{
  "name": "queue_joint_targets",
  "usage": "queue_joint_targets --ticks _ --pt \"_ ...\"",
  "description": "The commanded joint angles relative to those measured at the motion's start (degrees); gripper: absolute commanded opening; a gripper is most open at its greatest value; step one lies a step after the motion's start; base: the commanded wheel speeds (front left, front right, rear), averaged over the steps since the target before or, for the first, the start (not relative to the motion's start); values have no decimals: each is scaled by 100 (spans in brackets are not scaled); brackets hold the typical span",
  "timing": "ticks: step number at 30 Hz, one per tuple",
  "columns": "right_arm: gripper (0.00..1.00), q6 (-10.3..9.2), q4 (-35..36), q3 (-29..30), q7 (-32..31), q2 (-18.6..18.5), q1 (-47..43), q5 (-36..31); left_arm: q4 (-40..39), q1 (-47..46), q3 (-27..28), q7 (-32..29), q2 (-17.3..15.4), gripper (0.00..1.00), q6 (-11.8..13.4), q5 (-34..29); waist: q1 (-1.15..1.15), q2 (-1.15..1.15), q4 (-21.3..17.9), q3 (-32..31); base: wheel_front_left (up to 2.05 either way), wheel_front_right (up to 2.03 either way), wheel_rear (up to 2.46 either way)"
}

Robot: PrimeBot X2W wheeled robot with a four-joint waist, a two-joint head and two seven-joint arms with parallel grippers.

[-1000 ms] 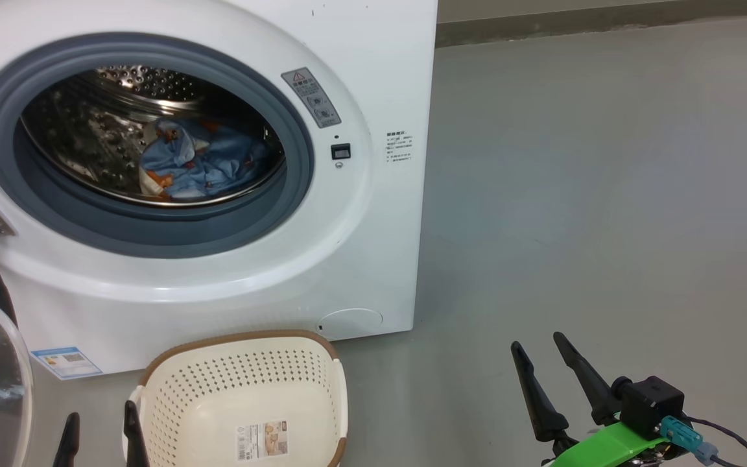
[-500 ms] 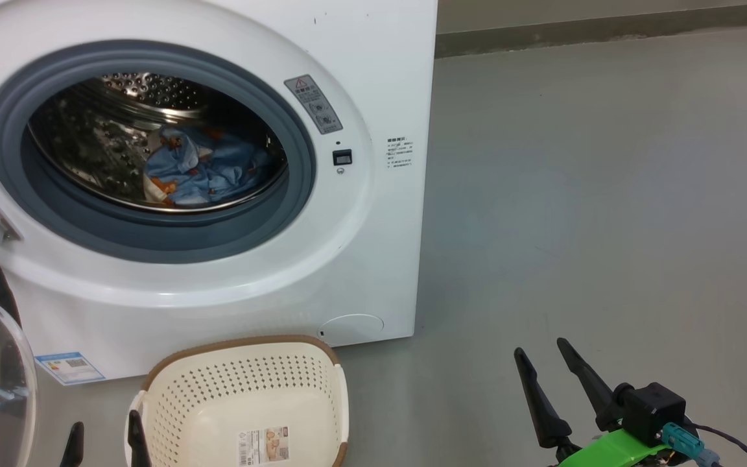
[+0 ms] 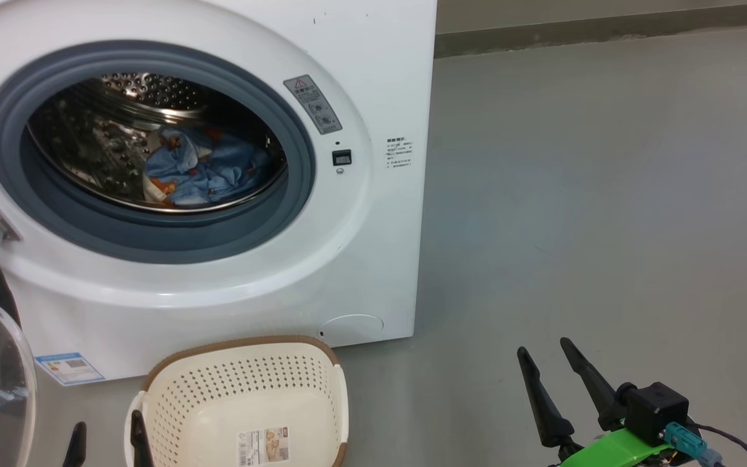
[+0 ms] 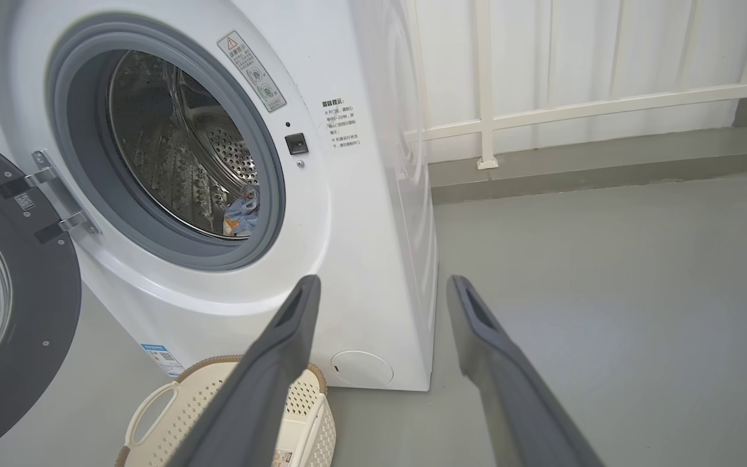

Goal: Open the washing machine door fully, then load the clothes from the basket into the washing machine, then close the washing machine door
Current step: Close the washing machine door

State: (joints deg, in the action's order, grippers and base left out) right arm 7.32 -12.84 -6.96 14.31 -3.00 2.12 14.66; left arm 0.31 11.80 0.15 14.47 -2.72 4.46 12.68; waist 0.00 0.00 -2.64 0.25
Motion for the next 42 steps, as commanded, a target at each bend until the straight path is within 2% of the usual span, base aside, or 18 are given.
queue_joint_targets --ticks 1,14,28,42 --pt "100 17 129 -132 69 10 37 -6 -157 -165 152 52 -16 100 5 -27 0 0 2 -5 0 0 0" --pt "100 17 165 -113 69 12 2 14 -175 -162 161 52 -16 100 -48 12 0 0 20 -20 0 0 0" --pt "100 17 172 -98 69 12 35 29 -190 -212 178 52 -16 100 19 -2 0 0 18 63 -13 12 2" --pt "100 17 182 -64 69 12 59 32 -173 -310 226 52 -16 100 -20 -5 0 0 22 100 -147 147 0"
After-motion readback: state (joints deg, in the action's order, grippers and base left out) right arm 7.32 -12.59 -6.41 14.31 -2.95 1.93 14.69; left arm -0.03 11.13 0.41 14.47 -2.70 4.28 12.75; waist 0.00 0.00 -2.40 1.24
